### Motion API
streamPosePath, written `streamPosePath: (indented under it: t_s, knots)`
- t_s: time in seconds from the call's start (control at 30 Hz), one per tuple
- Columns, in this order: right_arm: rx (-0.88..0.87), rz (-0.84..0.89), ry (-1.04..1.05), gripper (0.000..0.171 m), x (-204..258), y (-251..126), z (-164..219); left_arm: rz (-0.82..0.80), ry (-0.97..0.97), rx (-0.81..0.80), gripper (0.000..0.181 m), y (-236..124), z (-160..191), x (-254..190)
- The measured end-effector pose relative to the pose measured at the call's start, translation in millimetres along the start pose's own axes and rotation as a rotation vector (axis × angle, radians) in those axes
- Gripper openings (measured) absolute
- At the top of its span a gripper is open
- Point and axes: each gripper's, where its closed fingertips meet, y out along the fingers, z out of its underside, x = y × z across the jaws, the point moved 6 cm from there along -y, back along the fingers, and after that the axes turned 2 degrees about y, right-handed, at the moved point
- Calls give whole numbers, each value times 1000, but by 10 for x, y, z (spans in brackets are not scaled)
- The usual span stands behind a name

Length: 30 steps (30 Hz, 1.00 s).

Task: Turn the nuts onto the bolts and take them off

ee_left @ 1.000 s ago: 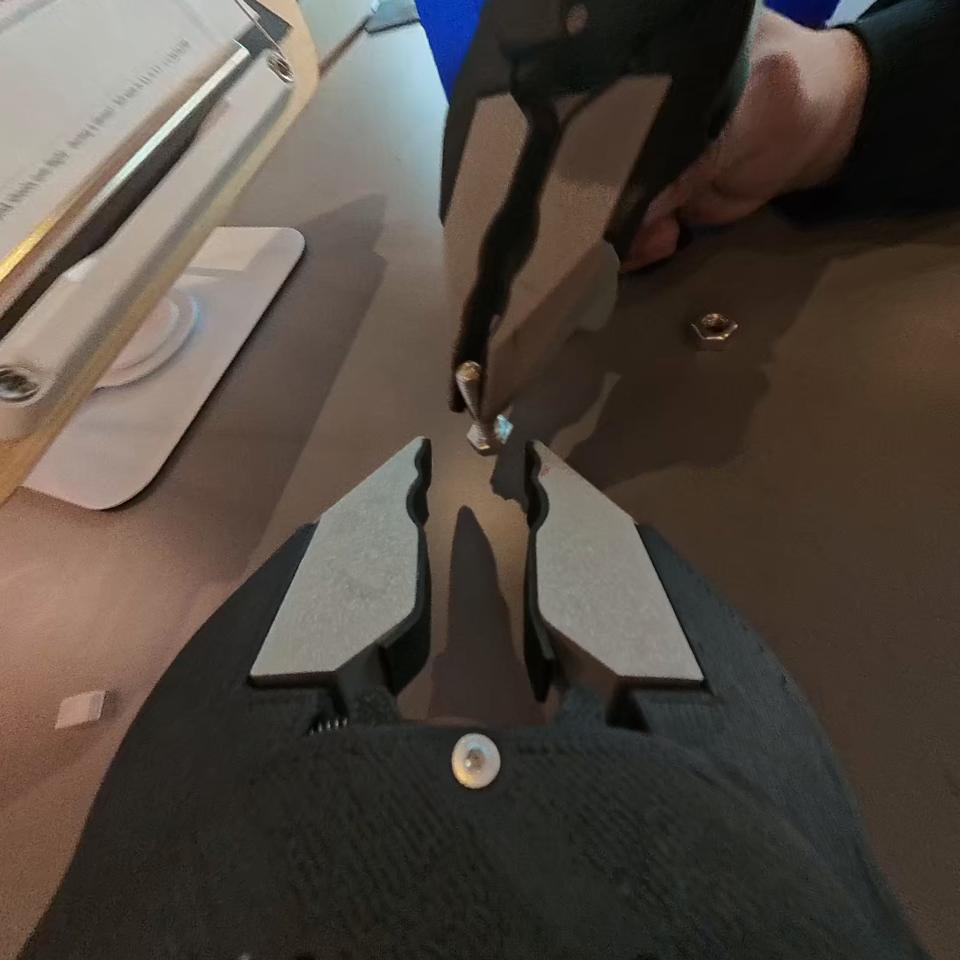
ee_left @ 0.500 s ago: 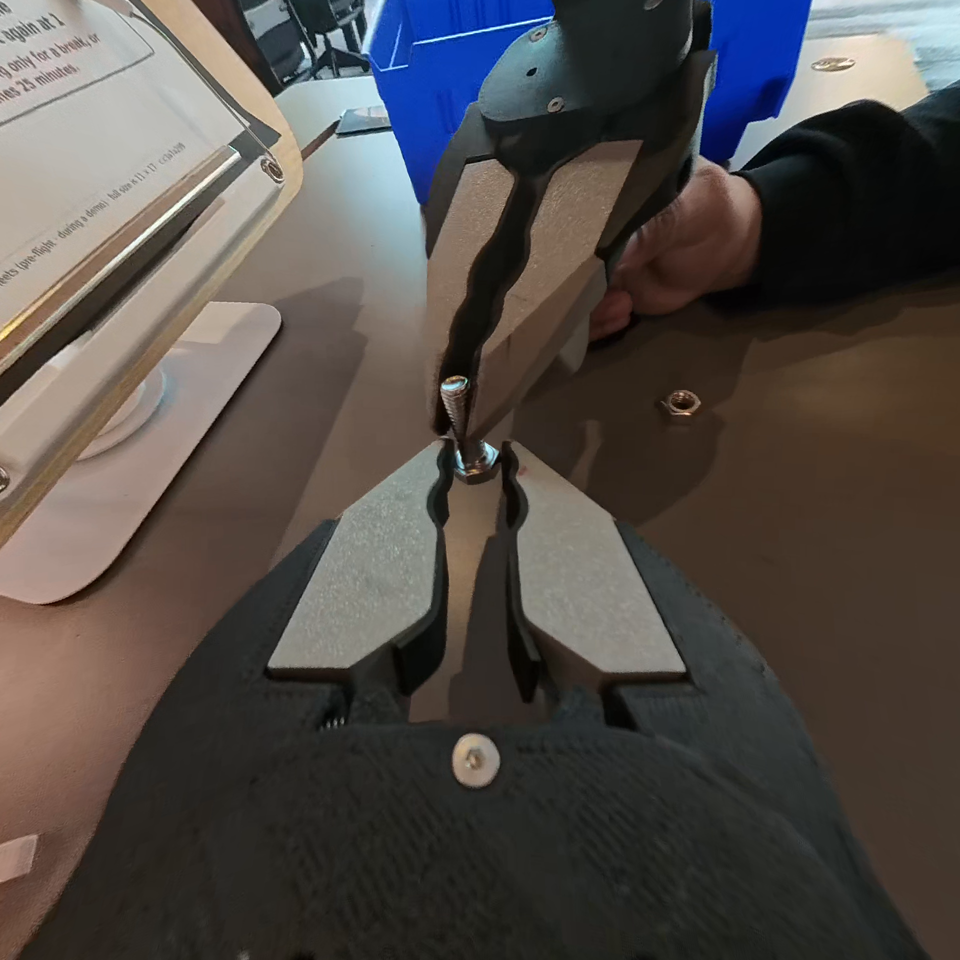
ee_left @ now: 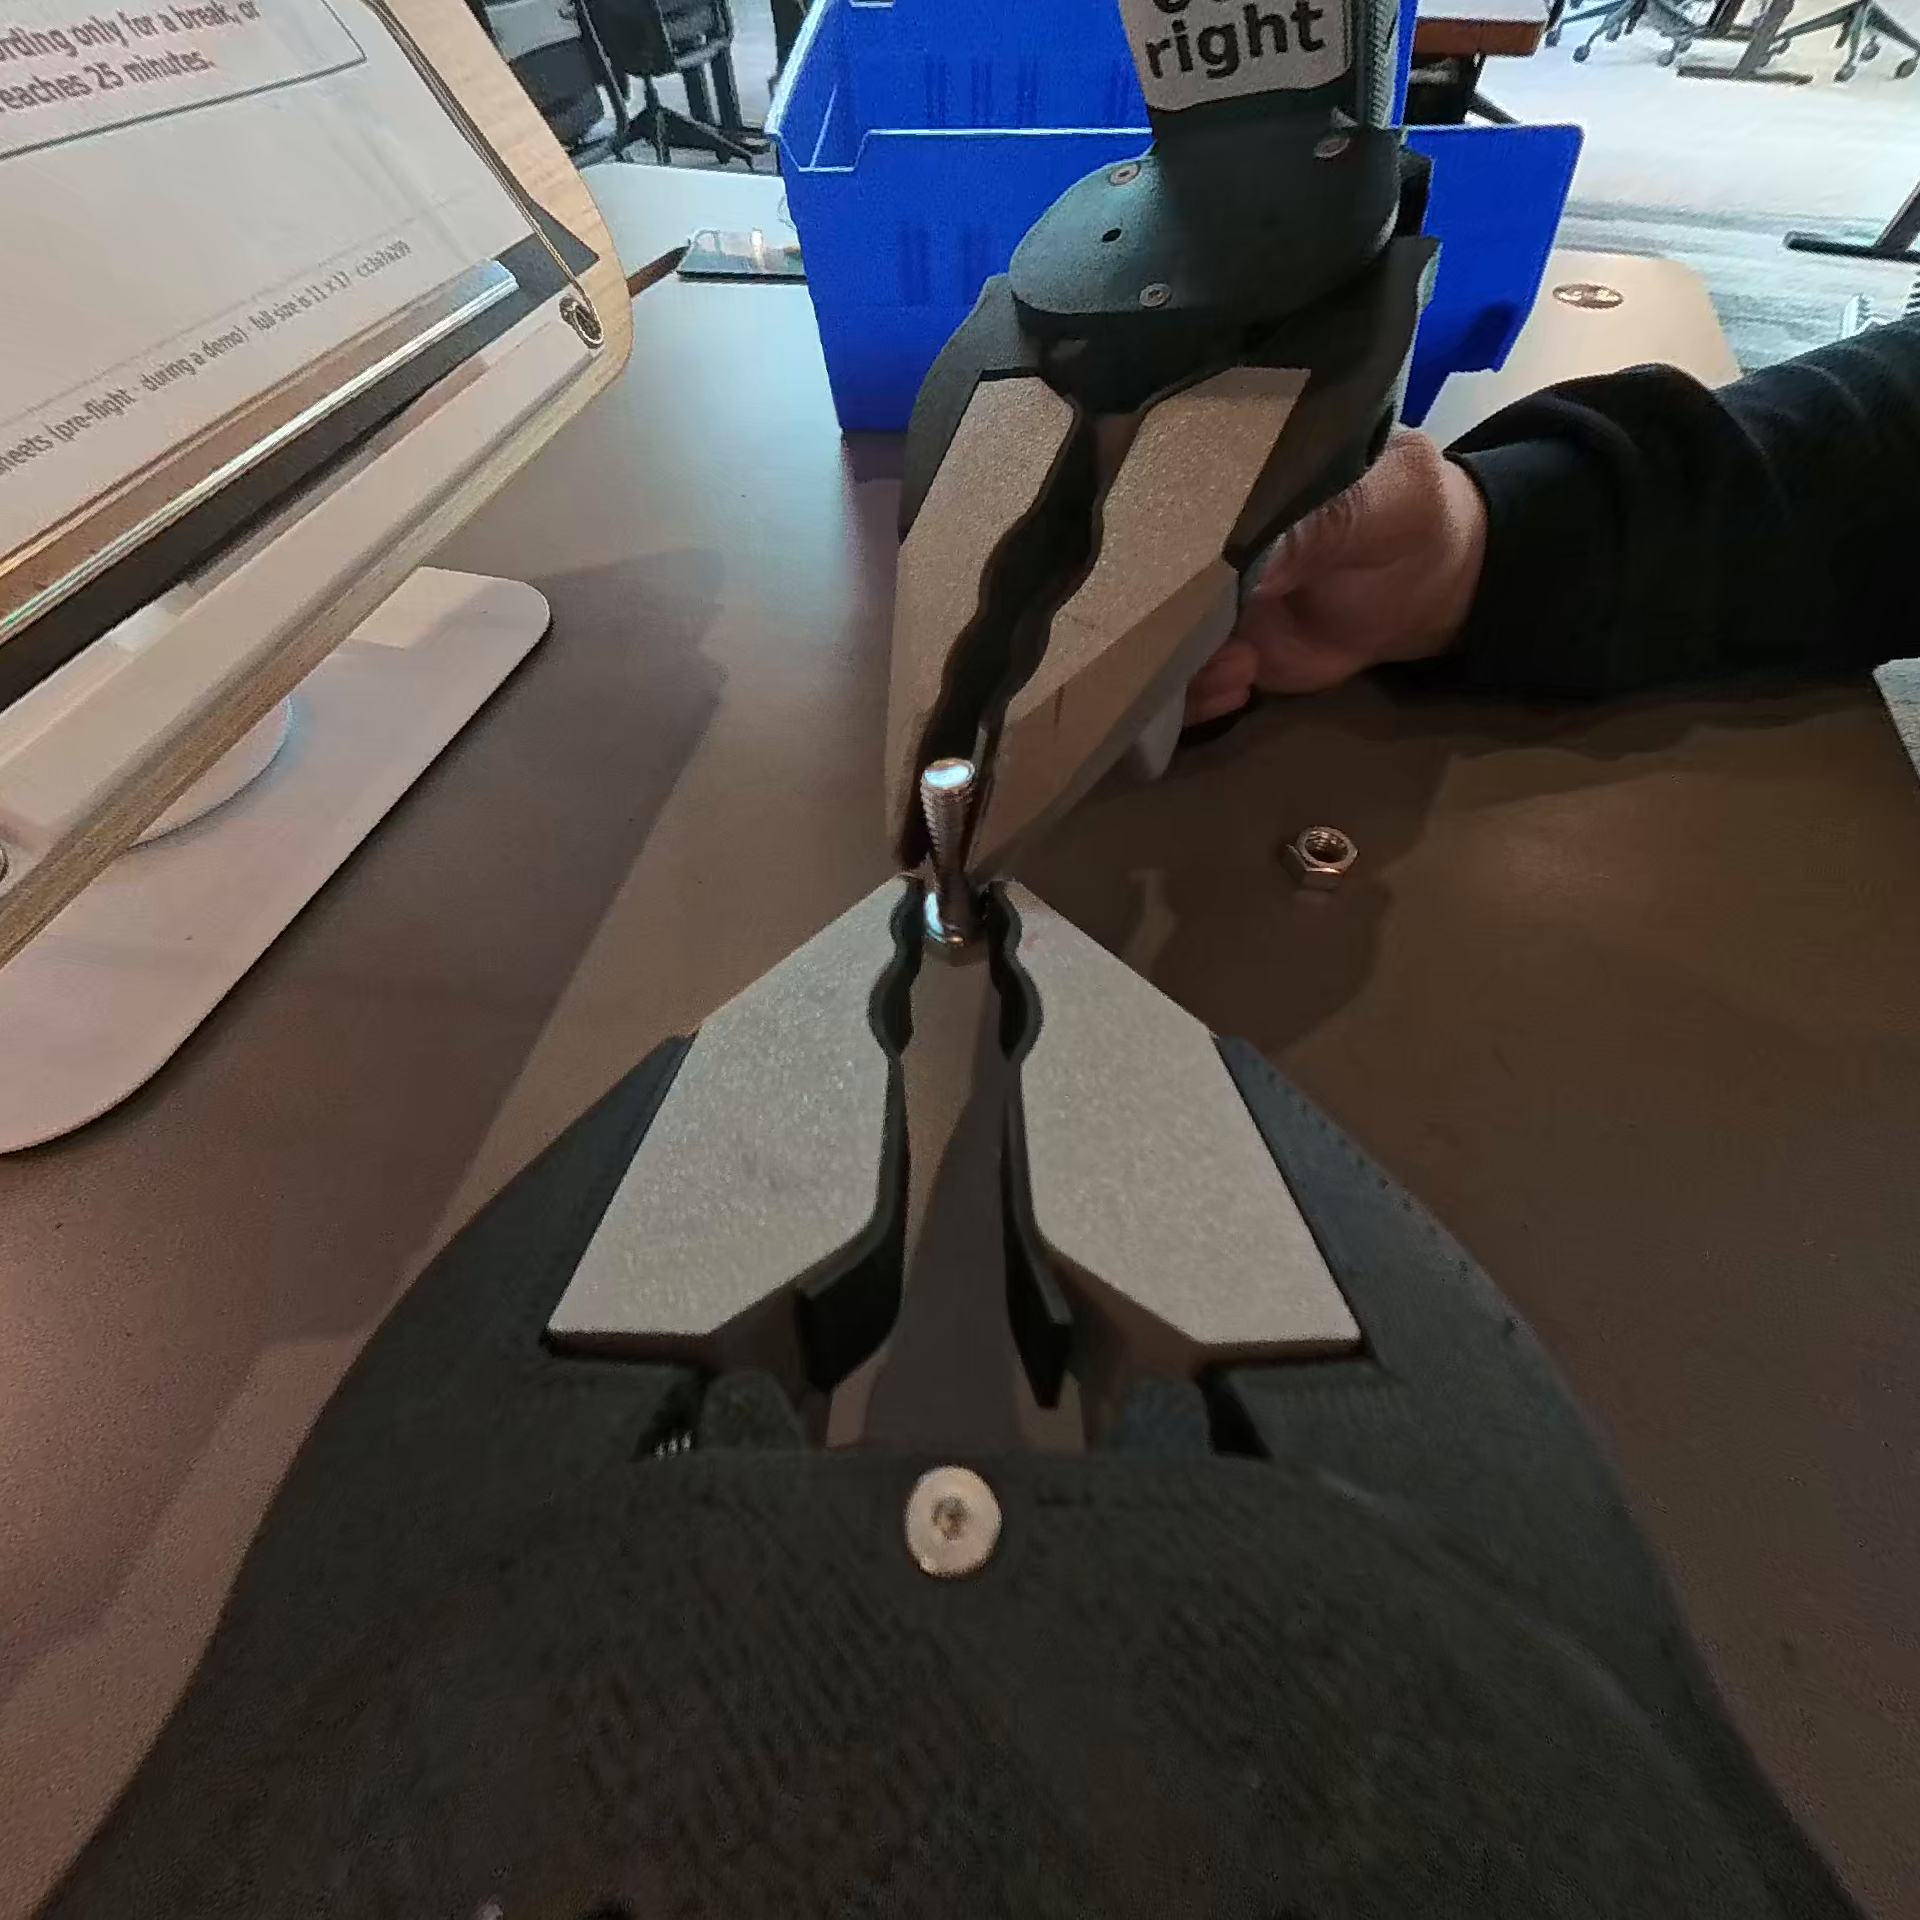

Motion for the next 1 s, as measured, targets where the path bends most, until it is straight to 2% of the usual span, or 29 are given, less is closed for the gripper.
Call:
streamPosePath:
  t_s: [0.63,0.73,0.77,0.83,1.0]
  knots:
    - [-34,-46,20,7,30,-49,-54,-7,8,-62,7,-22,-55,-21]
    - [52,25,-9,26,-21,-144,-10,-24,18,-78,7,-53,-57,18]
    - [99,45,-7,27,-25,-195,32,-29,20,-96,7,-71,-67,28]
    - [182,37,15,38,69,-307,145,-68,15,-118,7,-104,-76,74]
    - [371,106,-61,38,436,-584,538,-74,7,-123,7,-105,-79,106]
